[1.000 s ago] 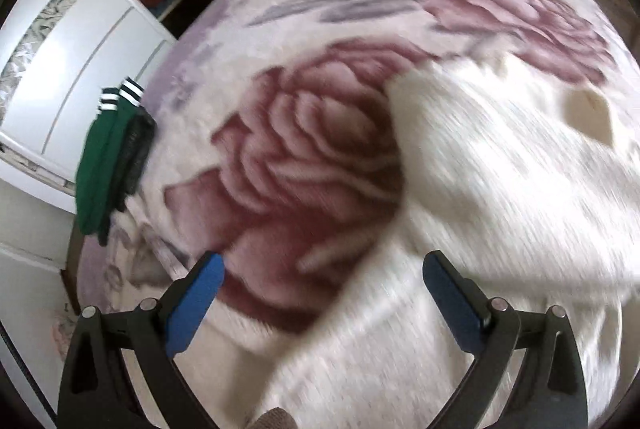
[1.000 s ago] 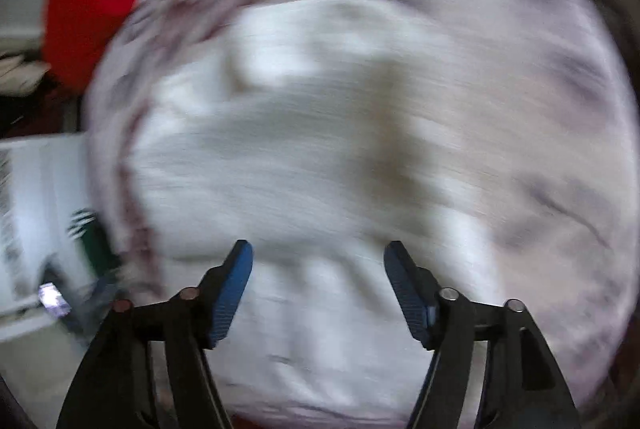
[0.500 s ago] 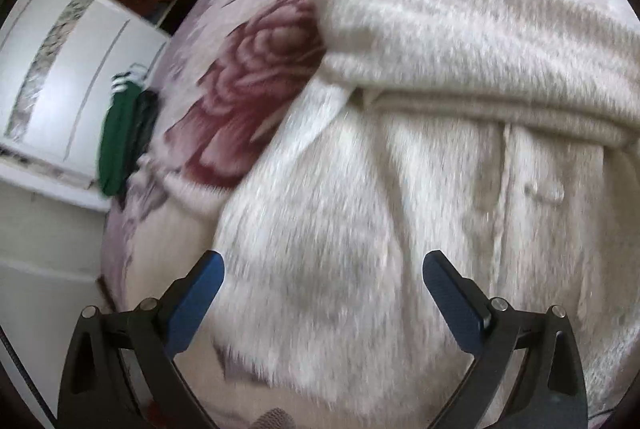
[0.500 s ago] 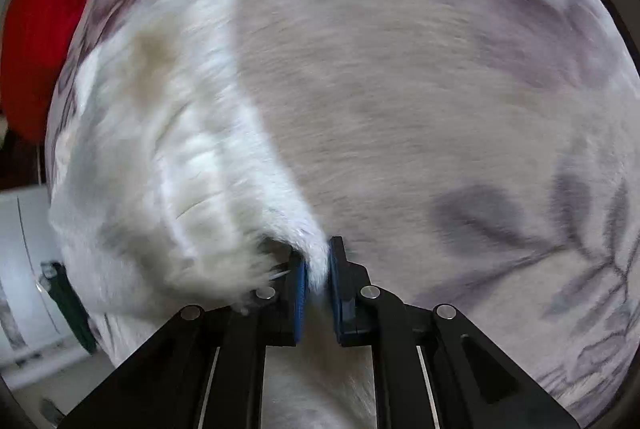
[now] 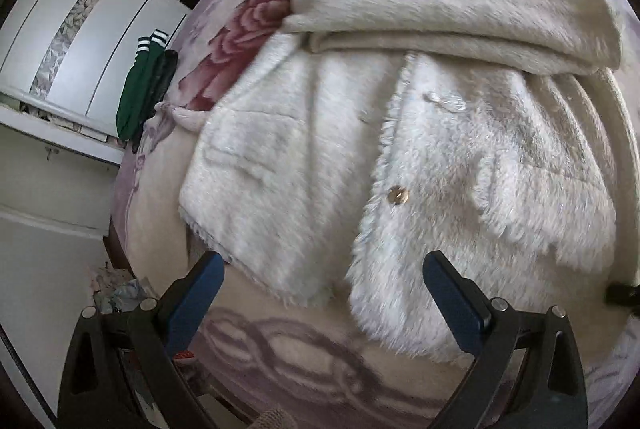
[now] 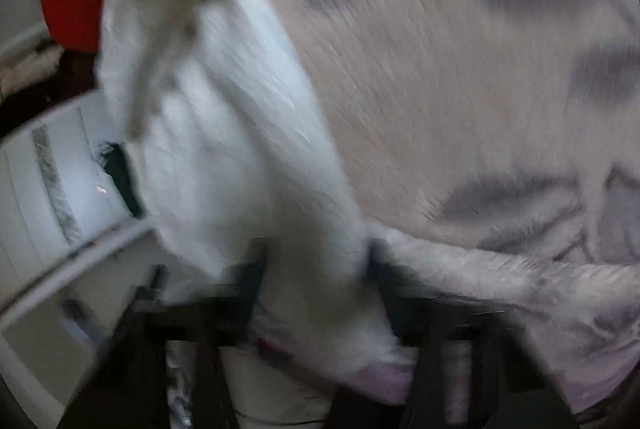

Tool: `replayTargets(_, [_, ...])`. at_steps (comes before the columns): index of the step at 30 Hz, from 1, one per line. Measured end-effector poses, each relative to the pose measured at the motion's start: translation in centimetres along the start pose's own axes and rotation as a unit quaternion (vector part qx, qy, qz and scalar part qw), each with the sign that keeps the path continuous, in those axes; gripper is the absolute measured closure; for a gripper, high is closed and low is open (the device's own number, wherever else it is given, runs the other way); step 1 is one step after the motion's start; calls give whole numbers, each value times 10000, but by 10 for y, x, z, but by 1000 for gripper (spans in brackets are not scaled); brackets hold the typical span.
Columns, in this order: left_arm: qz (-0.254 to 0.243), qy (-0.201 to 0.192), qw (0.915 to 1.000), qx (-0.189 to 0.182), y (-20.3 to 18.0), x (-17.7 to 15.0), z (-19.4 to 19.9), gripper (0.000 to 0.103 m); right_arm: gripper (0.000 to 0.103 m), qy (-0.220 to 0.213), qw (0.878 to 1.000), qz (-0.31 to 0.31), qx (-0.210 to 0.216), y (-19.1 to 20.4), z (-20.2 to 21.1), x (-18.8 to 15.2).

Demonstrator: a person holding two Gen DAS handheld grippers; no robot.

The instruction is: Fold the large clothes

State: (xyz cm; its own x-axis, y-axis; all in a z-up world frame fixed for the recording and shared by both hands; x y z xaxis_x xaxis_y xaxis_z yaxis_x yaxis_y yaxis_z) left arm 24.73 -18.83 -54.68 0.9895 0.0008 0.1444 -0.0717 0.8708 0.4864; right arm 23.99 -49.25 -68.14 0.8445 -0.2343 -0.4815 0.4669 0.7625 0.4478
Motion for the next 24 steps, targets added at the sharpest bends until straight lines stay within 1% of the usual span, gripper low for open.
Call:
replayTargets(1, [-67, 13, 10000, 18, -8, -1, 0, 1, 94, 57, 9999, -159, 3, -13, -9, -3])
replayTargets(2, [-143, 7, 9998, 103, -14, -2, 2, 1, 94, 63, 9998, -171, 66, -16, -9, -3])
replayTargets(3, [-330, -25, 9990, 295, -26, -3, 6, 1, 94, 71, 9998, -75, 146, -13, -2, -4])
replayTargets(4, [-424, -31, 9987, 286, -34, -3, 10, 1, 92, 94, 9998, -4, 179, -12, 3, -4])
replayTargets(5, [-471, -45, 9987, 181, -42, -3, 15, 1, 85, 118, 9998, 103, 159, -8, 15, -4])
replayTargets(6, [-512, -87, 9986, 21, -53, -5, 23, 1, 68, 37, 9997, 249, -66, -7, 30, -4])
replayTargets(7, [-579, -104, 9982, -94, -63, -6, 28, 1, 58, -149, 9984, 433, -327, -5, 46, -3])
replayTargets(8, [-673, -106, 9971, -326, -77, -8, 35, 1, 45, -363, 9959, 622, -539, 5, 63, 2])
replayTargets(9, [-720, -93, 9962, -480, -86, -8, 38, 1, 37, -570, 9922, 818, -755, 7, 85, 5])
replayTargets(10, [-766, -38, 9938, -802, -100, -10, 42, 1, 36, -675, 9891, 941, -911, 9, 99, 9])
replayTargets(11, [-804, 43, 9895, -1204, -115, -13, 46, 1, 36, -730, 9875, 1011, -961, 14, 110, 13])
replayTargets(12, [-831, 118, 9857, -1461, -128, -15, 48, 1, 36, -734, 9874, 1066, -908, 14, 124, 21])
replayTargets(14, [-804, 186, 9764, -1997, -150, -17, 52, 1, 34, -666, 9887, 1056, -830, 18, 137, 41])
replayTargets(15, [-772, 210, 9738, -2127, -157, -18, 52, 1, 30, -678, 9888, 1077, -781, 22, 143, 50])
replayTargets(16, [-730, 213, 9703, -2299, -167, -19, 51, 1, 28, -682, 9888, 1120, -712, 25, 145, 58])
replayTargets(17, [-707, 199, 9686, -2376, -174, -20, 49, 1, 27, -654, 9888, 1211, -584, 31, 148, 70])
replayTargets(19, [-792, 223, 9701, -2283, -189, -21, 41, 2, 27, -685, 9873, 1362, -456, 49, 149, 94])
replayTargets(20, [-849, 200, 9727, -2152, -195, -22, 35, 10, 23, -675, 9869, 1413, -384, 58, 149, 107])
replayTargets(21, [-873, 158, 9751, -2032, -196, -22, 32, 32, 15, -644, 9866, 1484, -199, 67, 147, 121])
replayTargets(22, [-883, 112, 9754, -2017, -198, -22, 28, 38, 12, -680, 9852, 1575, -33, 74, 149, 130])
replayTargets(23, [-863, 89, 9746, -2067, -198, -22, 25, 41, 9, -743, 9826, 1701, 108, 85, 147, 137])
replayTargets(24, [-861, 13, 9748, -2057, -198, -22, 24, 51, 8, -771, 9792, 1861, 244, 93, 149, 147])
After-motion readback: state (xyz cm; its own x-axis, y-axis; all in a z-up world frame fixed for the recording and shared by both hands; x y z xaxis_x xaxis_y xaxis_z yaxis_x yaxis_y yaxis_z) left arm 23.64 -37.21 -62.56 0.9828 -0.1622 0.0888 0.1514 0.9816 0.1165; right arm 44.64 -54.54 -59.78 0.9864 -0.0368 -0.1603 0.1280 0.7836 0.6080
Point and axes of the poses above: each gripper's, at about its wrist camera, not at the fingertips, and z roughly against the way its jaws point, y to its left, x to its top, the point moved 2 cm from there along -z, roughly the way its jaws point, and after that the axes turned 8 degrees about -z, right-handed, at the moved point
